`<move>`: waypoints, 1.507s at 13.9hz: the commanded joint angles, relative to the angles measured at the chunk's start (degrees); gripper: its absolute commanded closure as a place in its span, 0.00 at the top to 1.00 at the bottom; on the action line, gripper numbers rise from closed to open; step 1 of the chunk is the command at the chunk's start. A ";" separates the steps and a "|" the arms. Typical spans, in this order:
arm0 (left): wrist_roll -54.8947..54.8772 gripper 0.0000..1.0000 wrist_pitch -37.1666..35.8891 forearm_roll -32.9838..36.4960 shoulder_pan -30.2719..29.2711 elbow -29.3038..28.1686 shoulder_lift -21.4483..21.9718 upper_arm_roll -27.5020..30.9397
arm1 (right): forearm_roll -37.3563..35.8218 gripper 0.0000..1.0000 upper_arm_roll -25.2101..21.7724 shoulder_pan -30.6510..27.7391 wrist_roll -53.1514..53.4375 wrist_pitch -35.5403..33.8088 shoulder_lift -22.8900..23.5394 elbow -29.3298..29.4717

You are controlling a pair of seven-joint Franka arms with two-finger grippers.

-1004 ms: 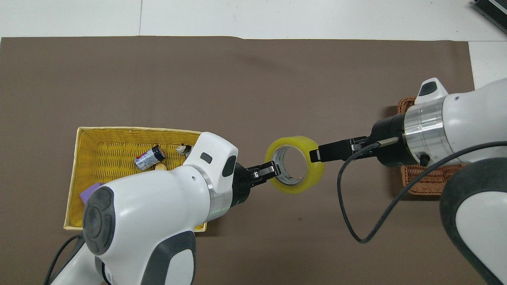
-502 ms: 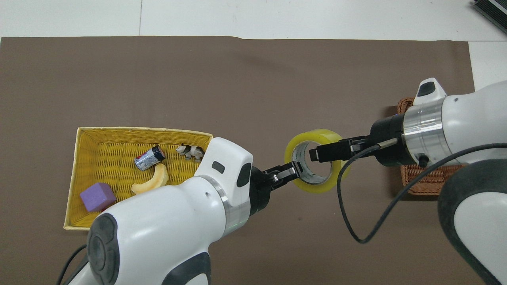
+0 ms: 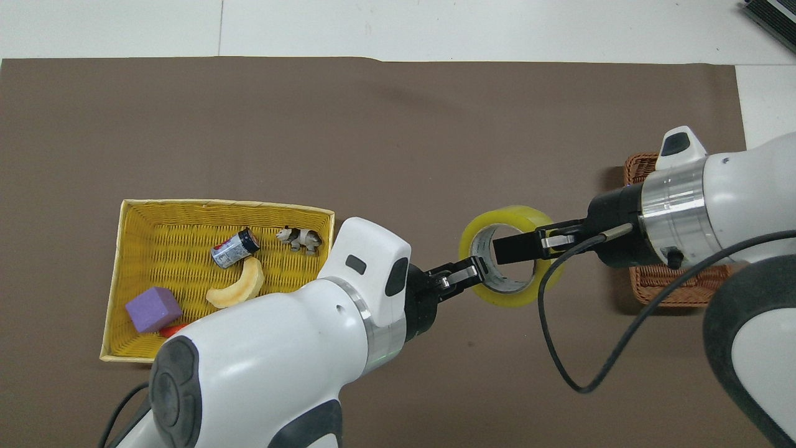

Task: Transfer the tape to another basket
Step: 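Grasp the tape rim with the right gripper from the left gripper, then carry the tape into the wicker basket while the left gripper withdraws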

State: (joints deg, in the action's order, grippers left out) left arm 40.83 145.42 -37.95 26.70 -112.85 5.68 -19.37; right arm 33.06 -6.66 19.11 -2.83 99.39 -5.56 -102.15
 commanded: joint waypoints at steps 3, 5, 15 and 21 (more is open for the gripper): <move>0.83 1.00 0.39 -0.99 -0.60 2.02 2.13 1.35 | 0.60 0.00 -0.55 -1.80 -2.09 -1.04 -0.42 -1.65; 3.45 1.00 0.13 -1.17 -1.29 2.10 3.02 1.88 | 0.52 0.00 -0.55 -1.80 -2.09 -1.04 -0.42 -1.65; -3.52 1.00 -30.17 16.06 -20.97 7.55 2.14 1.79 | 3.77 0.00 -0.81 -14.96 -4.37 -3.24 0.11 -1.30; -28.25 1.00 -40.65 27.29 -30.20 7.64 2.58 1.88 | 3.77 0.00 -0.81 -29.55 -14.37 -2.10 7.55 -1.22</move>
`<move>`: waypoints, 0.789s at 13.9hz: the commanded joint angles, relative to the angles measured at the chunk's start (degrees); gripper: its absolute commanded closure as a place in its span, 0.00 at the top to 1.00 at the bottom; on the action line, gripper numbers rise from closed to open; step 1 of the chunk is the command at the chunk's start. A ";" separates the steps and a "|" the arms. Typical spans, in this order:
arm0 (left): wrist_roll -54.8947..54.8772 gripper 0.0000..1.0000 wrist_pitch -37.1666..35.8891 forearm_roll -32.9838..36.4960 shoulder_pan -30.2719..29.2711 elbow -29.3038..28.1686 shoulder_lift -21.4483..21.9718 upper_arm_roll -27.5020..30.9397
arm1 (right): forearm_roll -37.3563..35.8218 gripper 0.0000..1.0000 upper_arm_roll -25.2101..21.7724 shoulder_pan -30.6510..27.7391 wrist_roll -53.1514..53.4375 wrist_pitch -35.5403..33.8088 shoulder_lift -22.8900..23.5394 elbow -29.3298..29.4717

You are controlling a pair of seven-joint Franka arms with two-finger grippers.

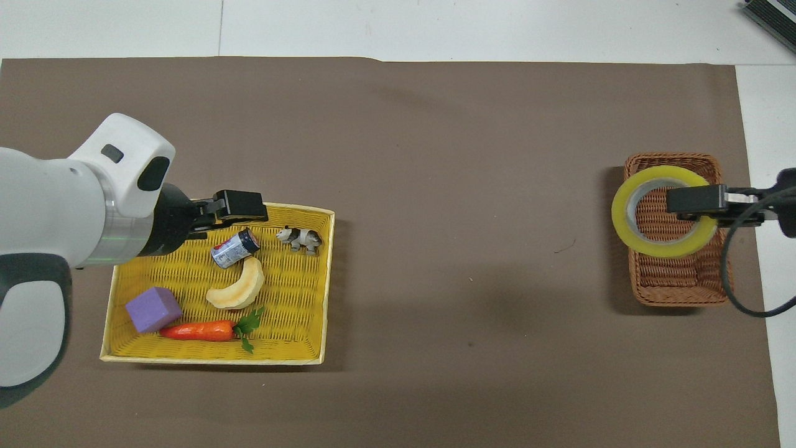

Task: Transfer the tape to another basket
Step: 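Carry the tape into the wicker basket while the left gripper withdraws, then lower the tape into the wicker basket and open the right gripper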

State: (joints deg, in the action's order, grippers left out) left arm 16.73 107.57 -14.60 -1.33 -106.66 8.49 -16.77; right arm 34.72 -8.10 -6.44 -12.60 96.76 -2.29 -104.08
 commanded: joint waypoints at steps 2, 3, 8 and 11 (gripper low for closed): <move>-6.69 1.00 -3.42 9.65 -3.76 1.46 -0.14 -0.72 | 1.58 0.00 0.63 -7.43 -9.61 3.50 8.77 0.90; -8.10 1.00 -3.68 10.81 -4.90 1.46 -0.14 -0.72 | 1.67 0.00 0.54 -8.05 -11.20 5.09 10.10 0.90; -14.18 1.00 -7.46 14.25 -10.18 1.46 0.04 -0.72 | 3.07 0.00 0.63 -10.60 -21.66 10.29 18.27 1.07; -13.83 1.00 -7.99 13.90 -13.78 1.46 0.04 -0.72 | 4.66 0.00 0.54 -12.19 -27.38 10.38 20.92 0.81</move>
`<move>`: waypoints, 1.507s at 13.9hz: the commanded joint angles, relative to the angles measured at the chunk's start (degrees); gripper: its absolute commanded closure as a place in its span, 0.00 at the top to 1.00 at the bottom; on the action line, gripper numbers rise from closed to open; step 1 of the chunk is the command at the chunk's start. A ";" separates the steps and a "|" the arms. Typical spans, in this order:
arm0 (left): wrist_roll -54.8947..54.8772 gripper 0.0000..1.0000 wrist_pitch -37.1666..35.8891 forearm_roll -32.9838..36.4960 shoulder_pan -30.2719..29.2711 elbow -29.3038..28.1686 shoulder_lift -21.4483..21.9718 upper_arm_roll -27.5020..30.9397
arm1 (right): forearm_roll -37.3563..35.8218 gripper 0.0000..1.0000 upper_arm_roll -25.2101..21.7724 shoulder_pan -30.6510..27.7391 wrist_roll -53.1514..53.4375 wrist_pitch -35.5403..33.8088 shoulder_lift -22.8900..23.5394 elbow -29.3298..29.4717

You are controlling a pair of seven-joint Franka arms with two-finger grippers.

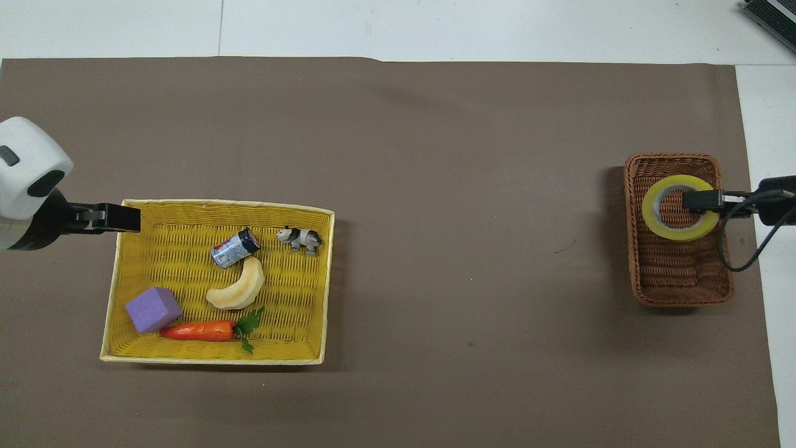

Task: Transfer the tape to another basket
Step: 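Lower the tape into the wicker basket and open the right gripper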

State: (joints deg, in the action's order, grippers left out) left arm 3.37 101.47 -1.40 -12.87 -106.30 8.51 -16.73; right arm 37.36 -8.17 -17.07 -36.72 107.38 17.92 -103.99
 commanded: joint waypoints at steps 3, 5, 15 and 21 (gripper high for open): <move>-0.64 1.00 -2.59 0.61 -3.57 2.06 -0.59 -0.41 | 1.66 0.00 0.61 -2.26 -6.34 -0.24 1.76 0.28; -0.82 1.00 -6.97 1.31 -3.57 8.01 -3.65 -0.32 | 1.66 0.00 0.61 -2.62 -6.70 -0.24 2.55 0.19; -1.43 1.00 -8.75 0.88 -3.57 11.65 -5.17 -0.32 | 2.10 1.00 0.61 -1.92 -6.09 1.87 2.47 -1.13; -1.26 1.00 -9.72 0.79 -2.26 11.91 -4.82 0.99 | 4.65 1.00 0.70 -2.62 -6.26 1.87 4.04 3.61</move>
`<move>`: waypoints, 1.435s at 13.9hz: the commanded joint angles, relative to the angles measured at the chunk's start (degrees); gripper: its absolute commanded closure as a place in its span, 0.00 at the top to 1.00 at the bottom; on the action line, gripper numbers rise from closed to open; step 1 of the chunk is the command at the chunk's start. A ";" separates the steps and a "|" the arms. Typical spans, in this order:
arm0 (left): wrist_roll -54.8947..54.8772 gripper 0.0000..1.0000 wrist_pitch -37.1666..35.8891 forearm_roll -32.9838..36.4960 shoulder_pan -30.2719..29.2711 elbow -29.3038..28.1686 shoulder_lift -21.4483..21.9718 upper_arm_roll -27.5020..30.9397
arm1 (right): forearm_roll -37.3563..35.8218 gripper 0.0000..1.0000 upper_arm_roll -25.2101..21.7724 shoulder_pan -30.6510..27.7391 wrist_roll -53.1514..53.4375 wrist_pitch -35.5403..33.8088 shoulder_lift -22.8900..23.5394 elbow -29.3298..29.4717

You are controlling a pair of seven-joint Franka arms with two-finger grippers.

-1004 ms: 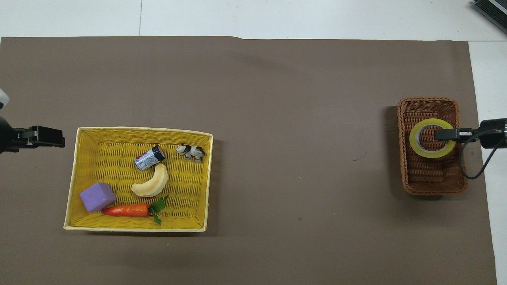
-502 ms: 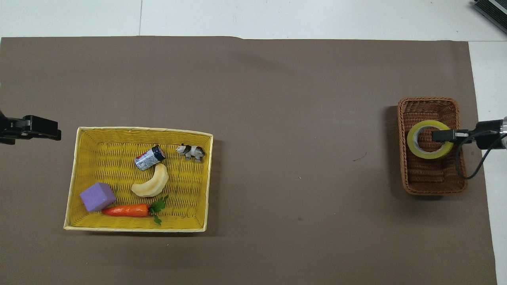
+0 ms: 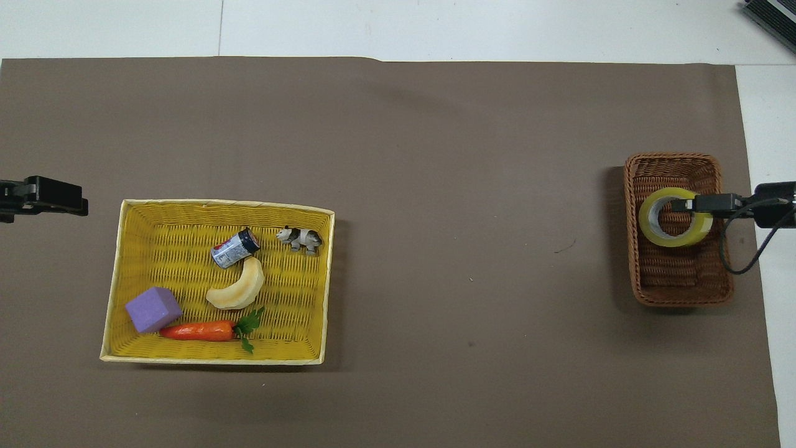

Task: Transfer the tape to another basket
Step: 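Lower the tape into the wicker basket and open the right gripper, then raise the right gripper up out of the wicker basket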

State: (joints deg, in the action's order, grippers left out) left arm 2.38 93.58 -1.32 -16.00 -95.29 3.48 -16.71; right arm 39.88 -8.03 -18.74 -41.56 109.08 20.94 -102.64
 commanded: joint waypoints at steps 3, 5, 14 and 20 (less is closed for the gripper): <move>-0.27 1.00 -1.99 0.71 8.32 0.90 0.30 7.98 | 1.35 1.00 0.65 -0.34 -1.16 1.31 1.30 5.33; -0.18 1.00 -1.99 0.71 12.37 0.90 0.30 11.86 | 0.30 1.00 1.17 1.06 -0.02 4.81 0.34 7.36; -0.18 1.00 -3.66 0.53 22.76 0.90 0.74 21.55 | -32.20 1.00 1.35 15.20 29.47 3.01 -6.95 13.78; -0.27 1.00 -3.40 0.62 22.15 0.90 0.74 21.98 | -38.29 1.00 1.35 23.39 49.36 -8.51 -16.36 10.53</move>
State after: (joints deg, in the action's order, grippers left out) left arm 2.38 91.49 -1.33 5.53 -95.21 4.00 4.07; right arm 2.93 -6.57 3.78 4.09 102.42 8.73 -88.80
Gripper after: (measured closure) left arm 0.000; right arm 0.000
